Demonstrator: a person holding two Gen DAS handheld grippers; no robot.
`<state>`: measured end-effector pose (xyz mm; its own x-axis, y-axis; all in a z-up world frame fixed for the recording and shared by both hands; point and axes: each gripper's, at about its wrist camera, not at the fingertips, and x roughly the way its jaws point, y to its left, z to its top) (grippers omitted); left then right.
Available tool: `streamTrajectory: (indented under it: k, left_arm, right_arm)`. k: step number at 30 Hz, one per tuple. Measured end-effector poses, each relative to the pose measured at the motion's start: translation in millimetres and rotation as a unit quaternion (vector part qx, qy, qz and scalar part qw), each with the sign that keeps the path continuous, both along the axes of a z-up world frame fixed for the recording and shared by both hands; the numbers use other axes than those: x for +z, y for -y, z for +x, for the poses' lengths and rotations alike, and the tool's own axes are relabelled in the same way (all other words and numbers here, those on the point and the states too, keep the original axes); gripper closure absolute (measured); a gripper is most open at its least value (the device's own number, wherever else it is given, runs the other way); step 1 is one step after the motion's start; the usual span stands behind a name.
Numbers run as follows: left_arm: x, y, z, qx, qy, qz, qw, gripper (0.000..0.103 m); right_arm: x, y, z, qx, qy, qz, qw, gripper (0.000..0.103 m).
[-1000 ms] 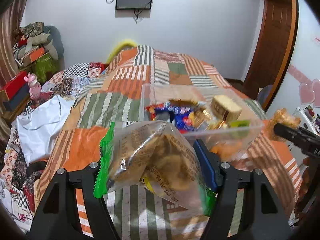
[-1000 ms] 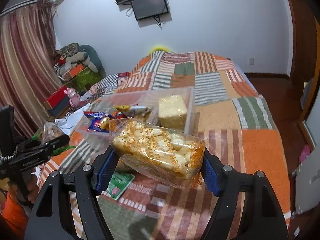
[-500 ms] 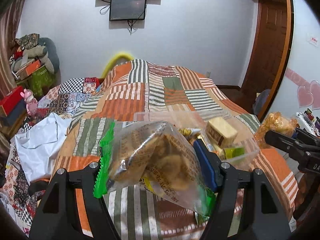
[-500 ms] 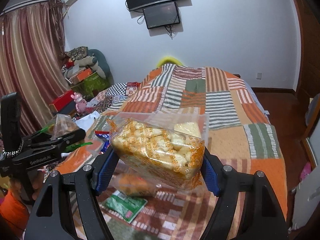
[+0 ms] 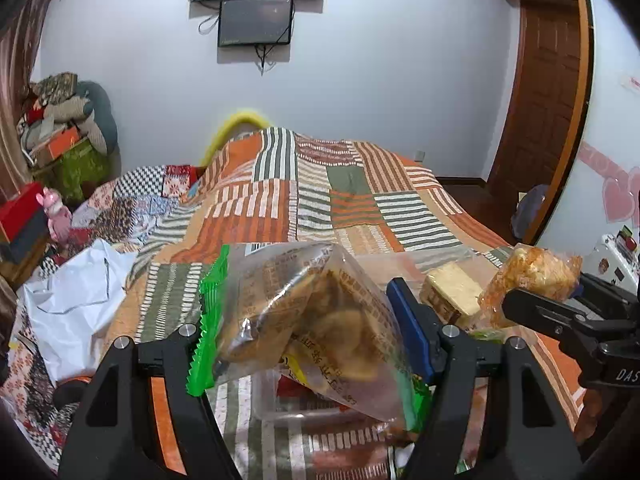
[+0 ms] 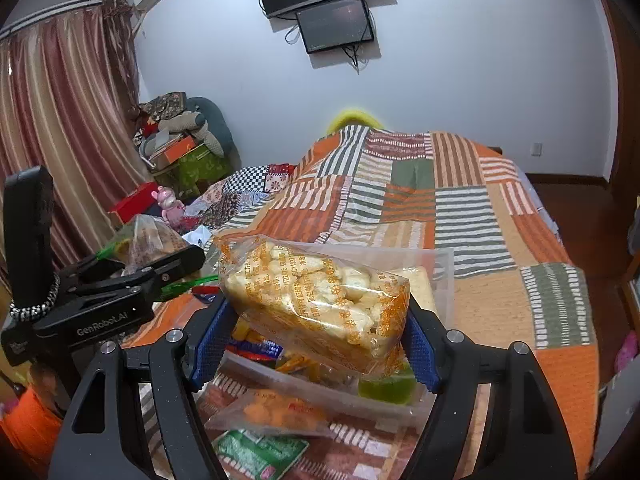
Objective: Organize snacks
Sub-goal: 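Carry the cracker bag and puff bag into the clear box and release both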
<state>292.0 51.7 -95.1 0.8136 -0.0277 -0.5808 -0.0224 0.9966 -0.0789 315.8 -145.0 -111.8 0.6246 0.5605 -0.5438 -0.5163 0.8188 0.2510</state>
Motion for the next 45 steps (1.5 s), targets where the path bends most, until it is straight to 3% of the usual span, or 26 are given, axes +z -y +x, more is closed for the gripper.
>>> streamTrajectory:
  k: [16, 19, 26, 35, 45]
  left_arm:
    - [-43, -21, 65, 0.003, -0.072, -0.05, 0.9961, 0.034]
    - [-50, -20, 69, 0.004, -0.08, -0.04, 0.996, 0.034]
    - [-52, -13, 65, 0.0, -0.083, -0.005, 0.9965, 0.033]
    - [-38, -17, 47, -0.009, -0.076, -0.025, 0.9968, 0.027]
    - [-21, -9, 9, -0.019, -0.06, -0.008, 0.998, 0.026]
  right_arm:
    - [-23, -21, 25, 0.009, -0.027, -0.041, 0.999, 0.03]
    - [-27, -22, 27, 0.008, -0.031, -0.044, 0.999, 0.03]
    - [-29, -23, 28, 0.005, -0.027, -0.05, 0.998, 0.03]
    - [-26, -14, 19, 0.005, -0.026, -0.05, 0.998, 0.025]
    - [-11, -5, -8, 0.011, -0.007, -0.039, 0.999, 0.02]
